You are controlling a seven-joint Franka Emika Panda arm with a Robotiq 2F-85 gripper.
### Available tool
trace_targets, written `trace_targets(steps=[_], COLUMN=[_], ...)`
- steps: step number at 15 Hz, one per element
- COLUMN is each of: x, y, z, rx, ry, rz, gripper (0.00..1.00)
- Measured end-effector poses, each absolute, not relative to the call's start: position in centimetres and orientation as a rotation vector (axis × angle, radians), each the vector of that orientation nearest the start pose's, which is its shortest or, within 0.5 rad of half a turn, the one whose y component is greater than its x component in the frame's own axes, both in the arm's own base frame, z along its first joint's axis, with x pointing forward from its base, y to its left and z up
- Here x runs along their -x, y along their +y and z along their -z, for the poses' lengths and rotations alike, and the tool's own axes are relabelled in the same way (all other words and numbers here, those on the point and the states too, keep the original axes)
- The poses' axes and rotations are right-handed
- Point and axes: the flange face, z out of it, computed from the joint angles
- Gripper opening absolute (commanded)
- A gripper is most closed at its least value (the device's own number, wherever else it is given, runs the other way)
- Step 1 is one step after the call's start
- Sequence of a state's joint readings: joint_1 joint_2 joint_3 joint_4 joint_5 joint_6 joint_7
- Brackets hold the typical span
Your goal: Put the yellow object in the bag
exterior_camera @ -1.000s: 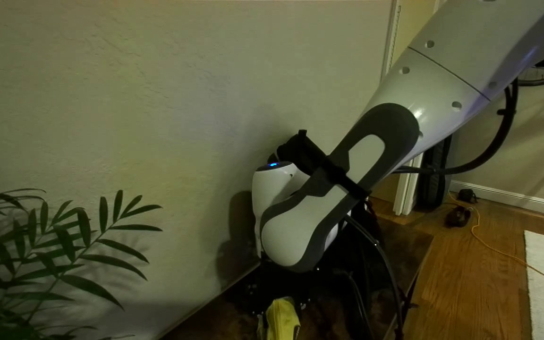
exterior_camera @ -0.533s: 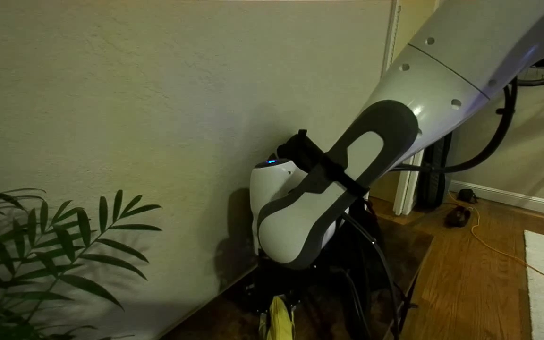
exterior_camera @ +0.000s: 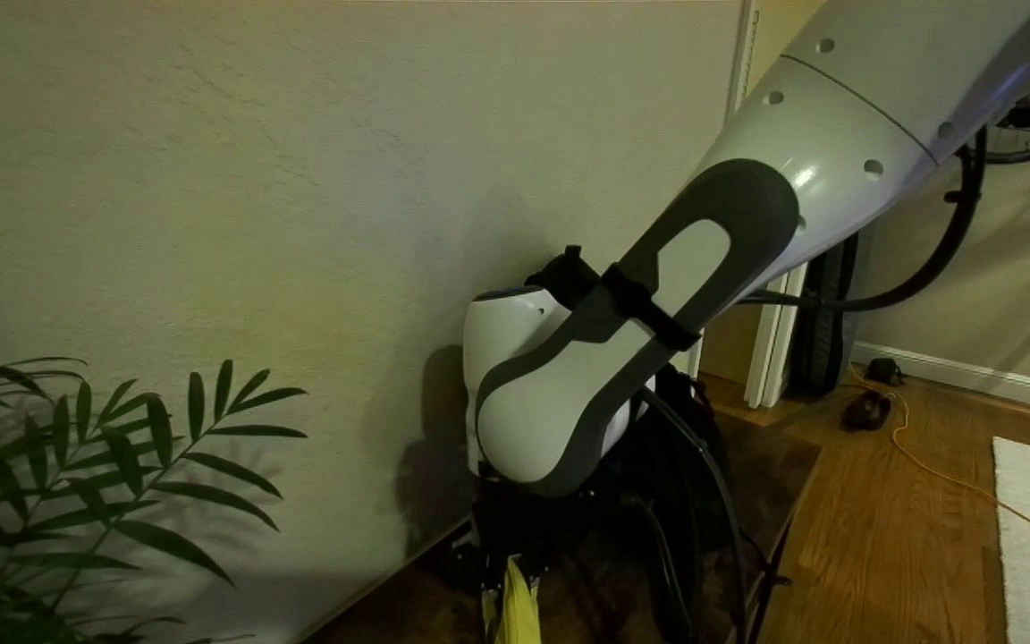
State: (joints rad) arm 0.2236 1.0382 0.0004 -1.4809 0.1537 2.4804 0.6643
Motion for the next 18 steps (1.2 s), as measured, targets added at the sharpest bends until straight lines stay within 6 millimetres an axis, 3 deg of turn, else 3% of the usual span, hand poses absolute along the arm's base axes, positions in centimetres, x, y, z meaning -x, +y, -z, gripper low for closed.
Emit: trace_targets(steps=[10, 18], x=[-65.2, -63.4], y=[20.3, 19.2], z=[-12.7, -20.5], rx=[2.902, 2.907], ry=[0.66, 0.644], rz=[-0.107, -0.023], gripper=[0.06, 0.06])
